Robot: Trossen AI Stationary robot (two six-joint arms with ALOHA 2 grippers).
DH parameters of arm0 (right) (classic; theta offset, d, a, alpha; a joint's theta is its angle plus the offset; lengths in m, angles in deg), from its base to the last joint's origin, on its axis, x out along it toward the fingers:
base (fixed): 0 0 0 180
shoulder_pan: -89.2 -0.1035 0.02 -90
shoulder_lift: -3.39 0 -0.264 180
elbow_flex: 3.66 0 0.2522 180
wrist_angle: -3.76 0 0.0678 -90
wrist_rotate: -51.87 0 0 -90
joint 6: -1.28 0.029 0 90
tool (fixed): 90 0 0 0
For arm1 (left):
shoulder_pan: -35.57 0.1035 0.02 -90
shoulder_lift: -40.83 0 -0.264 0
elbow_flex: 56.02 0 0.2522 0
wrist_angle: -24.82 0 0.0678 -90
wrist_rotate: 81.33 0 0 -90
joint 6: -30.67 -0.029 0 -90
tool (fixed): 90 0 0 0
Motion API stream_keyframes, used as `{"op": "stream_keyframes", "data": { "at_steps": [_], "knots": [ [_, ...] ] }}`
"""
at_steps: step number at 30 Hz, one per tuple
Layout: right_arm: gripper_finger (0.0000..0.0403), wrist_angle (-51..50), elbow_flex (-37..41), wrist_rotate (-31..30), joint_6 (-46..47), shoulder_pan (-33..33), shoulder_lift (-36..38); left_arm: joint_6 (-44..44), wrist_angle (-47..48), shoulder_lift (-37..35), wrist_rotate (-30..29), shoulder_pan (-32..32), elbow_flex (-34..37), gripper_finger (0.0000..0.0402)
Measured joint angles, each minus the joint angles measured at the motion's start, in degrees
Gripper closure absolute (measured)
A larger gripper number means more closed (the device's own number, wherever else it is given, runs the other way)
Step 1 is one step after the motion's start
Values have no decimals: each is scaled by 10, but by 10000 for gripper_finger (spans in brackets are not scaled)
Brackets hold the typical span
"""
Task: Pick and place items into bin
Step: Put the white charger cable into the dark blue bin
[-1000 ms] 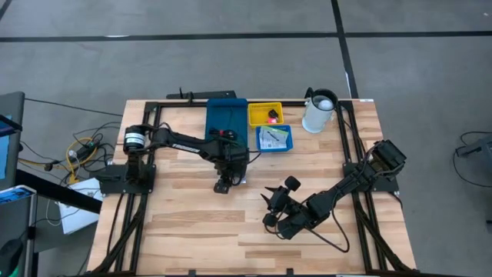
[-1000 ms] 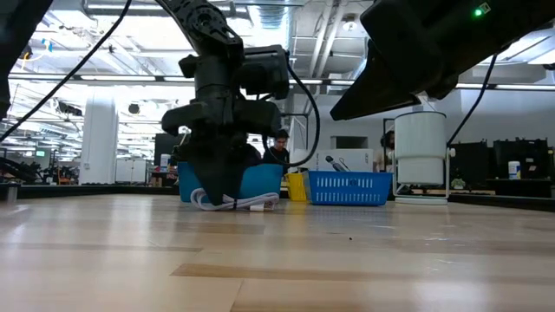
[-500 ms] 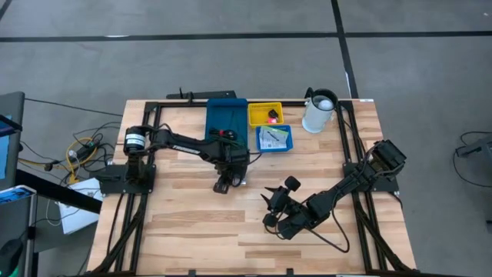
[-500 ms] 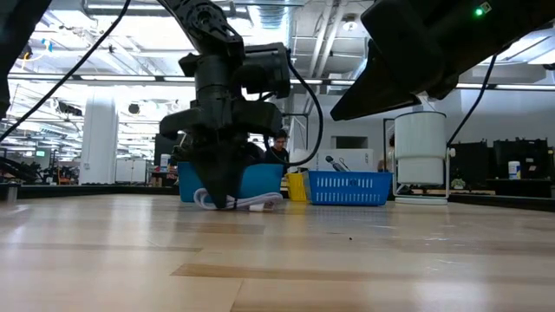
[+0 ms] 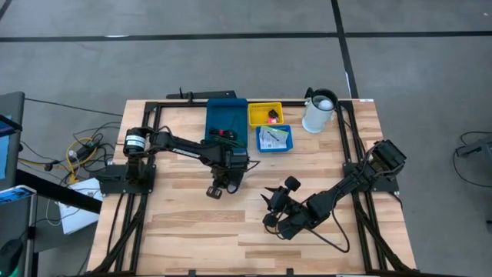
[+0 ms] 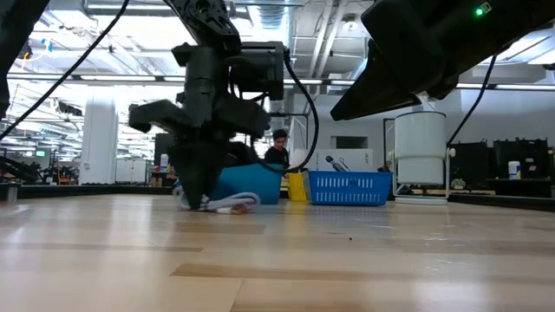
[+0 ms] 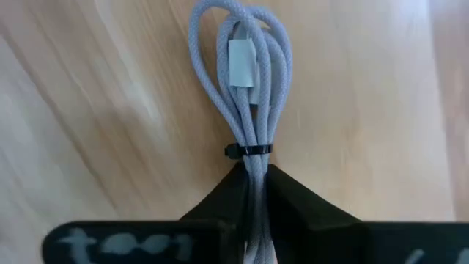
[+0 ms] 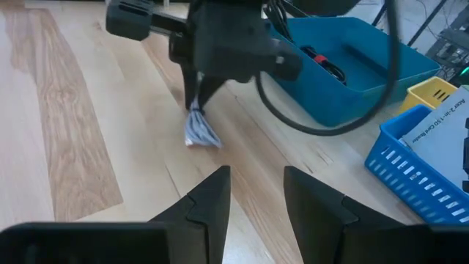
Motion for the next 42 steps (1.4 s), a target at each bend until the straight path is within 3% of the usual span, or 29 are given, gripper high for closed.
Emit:
{"op": "stream_keyframes", "data": {
  "at_steps": [4, 10, 15, 23, 31, 42],
  "knots": [
    [280, 0, 0, 0, 0, 0, 0, -18, 82, 0, -70, -14, -25, 392],
    [281, -1, 0, 0, 0, 0, 0, -24, 203, 0, -233, -29, -87, 381],
    [281, -1, 0, 0, 0, 0, 0, -24, 279, -1, -300, -24, -141, 394],
    [281, -1, 0, 0, 0, 0, 0, -29, 355, -2, -346, 2, -262, 385],
    [281, -1, 0, 0, 0, 0, 0, -58, 360, -3, -350, 61, -382, 387],
    [281, 1, 0, 0, 0, 0, 0, -18, 297, 1, -315, 187, -403, 362]
  ]
}}
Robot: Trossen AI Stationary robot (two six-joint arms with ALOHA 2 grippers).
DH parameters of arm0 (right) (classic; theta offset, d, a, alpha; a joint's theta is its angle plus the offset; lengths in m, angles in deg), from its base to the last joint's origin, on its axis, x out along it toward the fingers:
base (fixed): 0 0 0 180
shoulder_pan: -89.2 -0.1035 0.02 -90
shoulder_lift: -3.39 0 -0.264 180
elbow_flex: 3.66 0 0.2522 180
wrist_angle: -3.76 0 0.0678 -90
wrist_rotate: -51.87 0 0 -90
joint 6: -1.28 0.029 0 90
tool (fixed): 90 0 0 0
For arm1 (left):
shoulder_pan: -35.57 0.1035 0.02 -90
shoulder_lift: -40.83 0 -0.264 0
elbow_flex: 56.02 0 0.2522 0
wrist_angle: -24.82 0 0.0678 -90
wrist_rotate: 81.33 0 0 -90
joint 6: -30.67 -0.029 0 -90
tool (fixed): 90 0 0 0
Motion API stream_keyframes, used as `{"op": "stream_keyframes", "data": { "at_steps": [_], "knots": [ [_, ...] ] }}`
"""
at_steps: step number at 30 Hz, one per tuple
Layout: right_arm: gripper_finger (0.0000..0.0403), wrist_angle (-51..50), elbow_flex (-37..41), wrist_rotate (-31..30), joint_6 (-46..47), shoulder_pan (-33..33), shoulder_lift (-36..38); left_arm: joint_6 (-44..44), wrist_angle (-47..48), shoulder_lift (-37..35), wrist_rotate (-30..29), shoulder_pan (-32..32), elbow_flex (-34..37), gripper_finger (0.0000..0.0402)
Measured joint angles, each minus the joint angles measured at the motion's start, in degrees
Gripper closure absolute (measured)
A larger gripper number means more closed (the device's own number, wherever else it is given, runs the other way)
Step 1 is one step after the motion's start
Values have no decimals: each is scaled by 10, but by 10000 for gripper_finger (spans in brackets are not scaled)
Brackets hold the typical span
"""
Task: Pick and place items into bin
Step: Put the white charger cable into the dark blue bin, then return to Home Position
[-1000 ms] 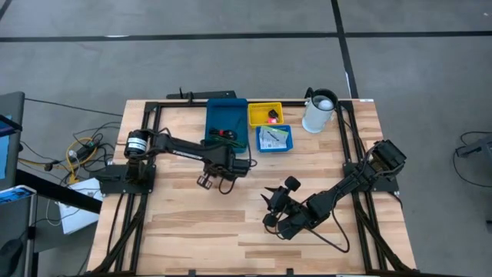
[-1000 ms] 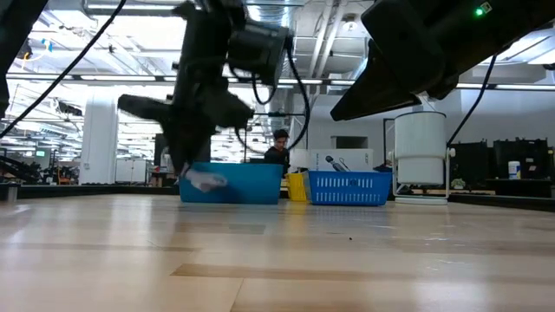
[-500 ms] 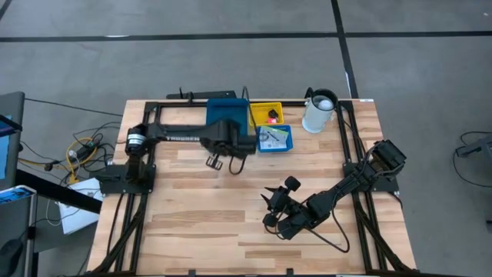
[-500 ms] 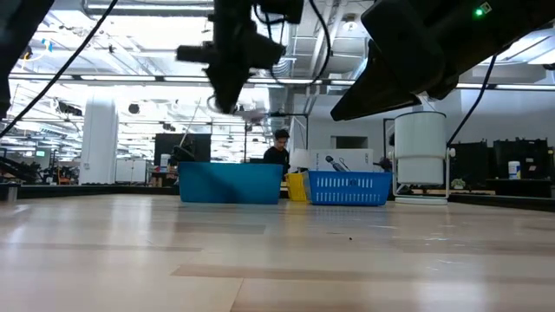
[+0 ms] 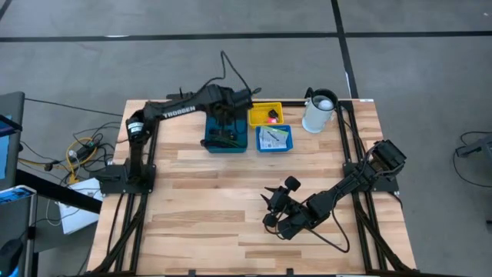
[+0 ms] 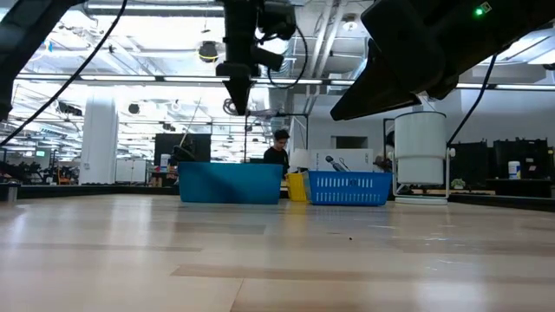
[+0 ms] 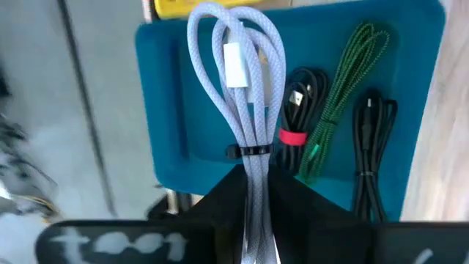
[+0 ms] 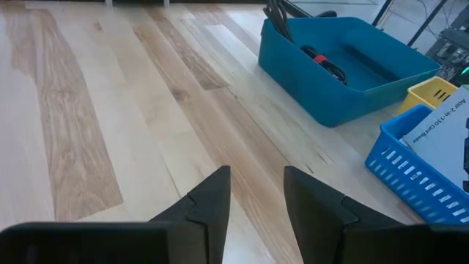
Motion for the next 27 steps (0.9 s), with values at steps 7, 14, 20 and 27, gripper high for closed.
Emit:
{"op": "stream_keyframes", "data": {
  "at_steps": [7, 14, 20, 27],
  "knots": [
    [281, -3, 0, 0, 0, 0, 0, 22, 6, 1, 26, 37, 0, 351],
    [281, -3, 0, 0, 0, 0, 0, 20, -9, 1, 41, 42, 0, 327],
    [281, -4, 0, 0, 0, 0, 0, 36, -15, 1, 52, 42, 0, 303],
    [281, -10, 0, 0, 0, 0, 0, 70, -46, -29, 169, 58, 0, 301]
  ]
}}
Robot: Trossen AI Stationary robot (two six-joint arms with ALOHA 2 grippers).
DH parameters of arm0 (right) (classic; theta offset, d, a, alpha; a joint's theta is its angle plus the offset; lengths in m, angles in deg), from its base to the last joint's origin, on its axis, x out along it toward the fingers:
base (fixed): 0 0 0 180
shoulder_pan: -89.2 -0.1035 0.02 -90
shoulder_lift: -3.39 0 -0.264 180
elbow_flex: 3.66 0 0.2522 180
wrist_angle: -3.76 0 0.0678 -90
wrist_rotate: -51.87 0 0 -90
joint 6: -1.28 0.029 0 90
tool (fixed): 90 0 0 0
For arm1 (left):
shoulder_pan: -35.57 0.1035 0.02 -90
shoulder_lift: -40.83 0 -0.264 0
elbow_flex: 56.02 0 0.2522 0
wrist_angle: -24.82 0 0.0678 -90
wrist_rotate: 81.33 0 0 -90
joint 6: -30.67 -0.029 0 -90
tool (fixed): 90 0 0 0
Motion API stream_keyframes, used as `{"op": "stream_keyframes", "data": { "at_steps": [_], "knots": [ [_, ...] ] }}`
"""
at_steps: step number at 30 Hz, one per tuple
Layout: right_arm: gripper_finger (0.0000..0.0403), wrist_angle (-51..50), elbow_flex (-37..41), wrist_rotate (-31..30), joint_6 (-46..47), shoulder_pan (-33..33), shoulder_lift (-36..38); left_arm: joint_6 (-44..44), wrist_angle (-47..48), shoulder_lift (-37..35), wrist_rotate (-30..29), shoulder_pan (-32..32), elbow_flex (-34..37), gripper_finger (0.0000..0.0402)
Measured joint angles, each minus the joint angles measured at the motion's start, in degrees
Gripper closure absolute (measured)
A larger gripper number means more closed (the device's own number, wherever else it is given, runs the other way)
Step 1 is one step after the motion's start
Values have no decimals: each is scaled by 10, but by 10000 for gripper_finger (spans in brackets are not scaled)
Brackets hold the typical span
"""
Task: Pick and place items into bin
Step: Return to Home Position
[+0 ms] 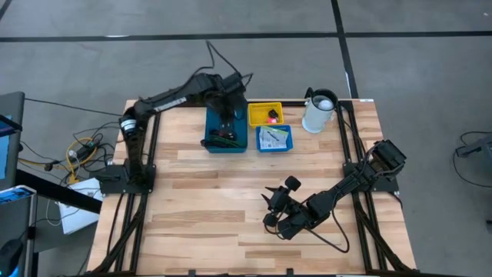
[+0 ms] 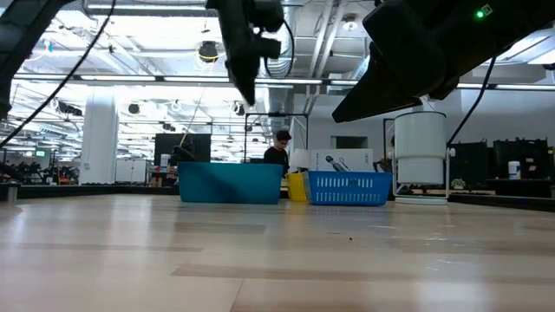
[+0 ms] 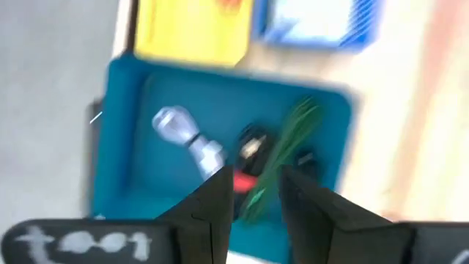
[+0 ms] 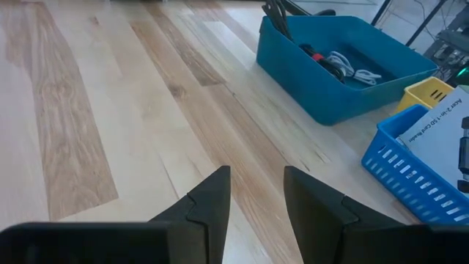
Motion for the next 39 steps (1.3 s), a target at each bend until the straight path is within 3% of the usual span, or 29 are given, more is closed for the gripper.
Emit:
{"op": "stream_keyframes", "data": {
  "at_steps": [5, 10, 13, 17, 22, 29, 34, 39],
  "knots": [
    [281, -2, 0, 0, 0, 1, 0, 14, -50, -55, 162, 20, 0, 301],
    [281, -12, 0, -1, -1, 1, 0, 56, -111, -122, 273, 38, 0, 301],
    [281, -12, 0, -1, 0, 1, 0, 73, -142, -162, 309, 36, 0, 301],
    [281, -10, 0, -2, 0, 1, 0, 94, -214, -231, 301, 18, 40, 301],
    [281, -6, 0, -2, 5, 1, 0, 131, -361, -352, 235, -2, 183, 302],
    [281, 5, 0, -6, -9, 2, 0, 183, -544, -537, 240, -3, 452, 302],
    [281, 13, -12, -92, -27, 4, 8, 219, -651, -644, 239, -9, 622, 302],
    [281, 12, -44, -103, -88, 6, 8, 264, -774, -740, 217, -27, 786, 302]
  ]
}}
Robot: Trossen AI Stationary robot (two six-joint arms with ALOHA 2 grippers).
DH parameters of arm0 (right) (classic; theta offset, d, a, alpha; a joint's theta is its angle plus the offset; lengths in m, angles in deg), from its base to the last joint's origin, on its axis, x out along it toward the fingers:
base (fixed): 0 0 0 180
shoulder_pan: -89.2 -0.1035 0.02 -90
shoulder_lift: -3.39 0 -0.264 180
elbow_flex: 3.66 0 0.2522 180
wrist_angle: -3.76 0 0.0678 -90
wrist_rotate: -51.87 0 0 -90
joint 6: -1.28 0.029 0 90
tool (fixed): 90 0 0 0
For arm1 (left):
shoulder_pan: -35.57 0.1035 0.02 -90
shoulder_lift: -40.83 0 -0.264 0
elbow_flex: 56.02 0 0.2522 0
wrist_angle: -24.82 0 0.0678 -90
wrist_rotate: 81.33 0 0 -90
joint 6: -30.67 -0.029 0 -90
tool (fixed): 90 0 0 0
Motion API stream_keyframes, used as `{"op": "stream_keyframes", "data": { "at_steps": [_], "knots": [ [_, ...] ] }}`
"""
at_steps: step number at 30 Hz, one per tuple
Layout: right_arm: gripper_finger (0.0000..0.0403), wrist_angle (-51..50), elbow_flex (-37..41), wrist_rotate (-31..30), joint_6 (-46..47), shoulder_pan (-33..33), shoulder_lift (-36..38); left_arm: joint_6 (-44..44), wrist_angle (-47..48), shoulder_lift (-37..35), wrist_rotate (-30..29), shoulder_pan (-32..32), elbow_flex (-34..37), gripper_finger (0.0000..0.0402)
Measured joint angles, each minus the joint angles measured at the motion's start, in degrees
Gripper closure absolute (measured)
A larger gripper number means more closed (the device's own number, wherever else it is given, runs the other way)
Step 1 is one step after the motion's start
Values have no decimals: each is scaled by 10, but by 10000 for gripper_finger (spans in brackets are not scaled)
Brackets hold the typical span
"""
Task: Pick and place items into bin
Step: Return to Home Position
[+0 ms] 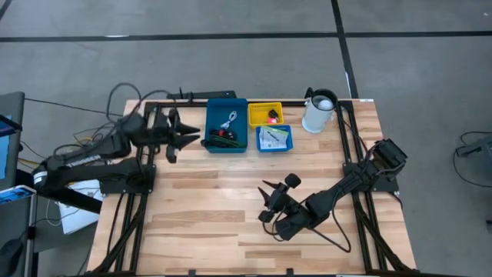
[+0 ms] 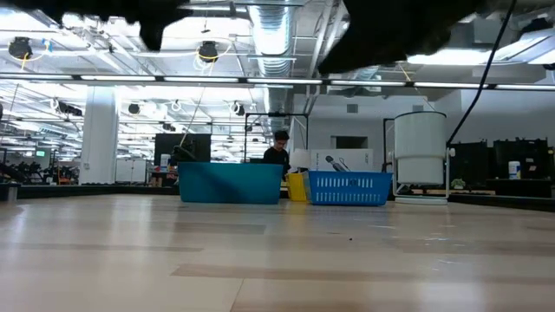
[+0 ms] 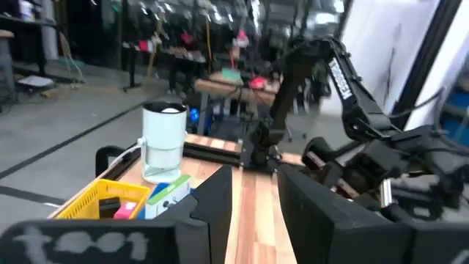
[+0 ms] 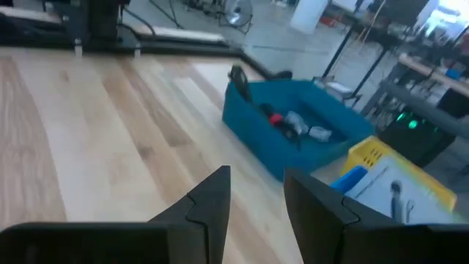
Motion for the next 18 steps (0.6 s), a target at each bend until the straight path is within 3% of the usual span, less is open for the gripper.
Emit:
{"op": "stream_keyframes", "data": {
  "at_steps": [7, 12, 18],
  "knots": [
    [281, 7, -56, 5, -89, 12, 0, 40, -139, -118, -50, -19, 181, 302],
    [281, 8, -81, 70, -151, 17, 0, 41, -133, -190, -51, -26, 228, 302],
    [281, 6, -87, 56, -209, 40, 0, 37, -113, -266, -29, -40, 260, 302]
  ]
}}
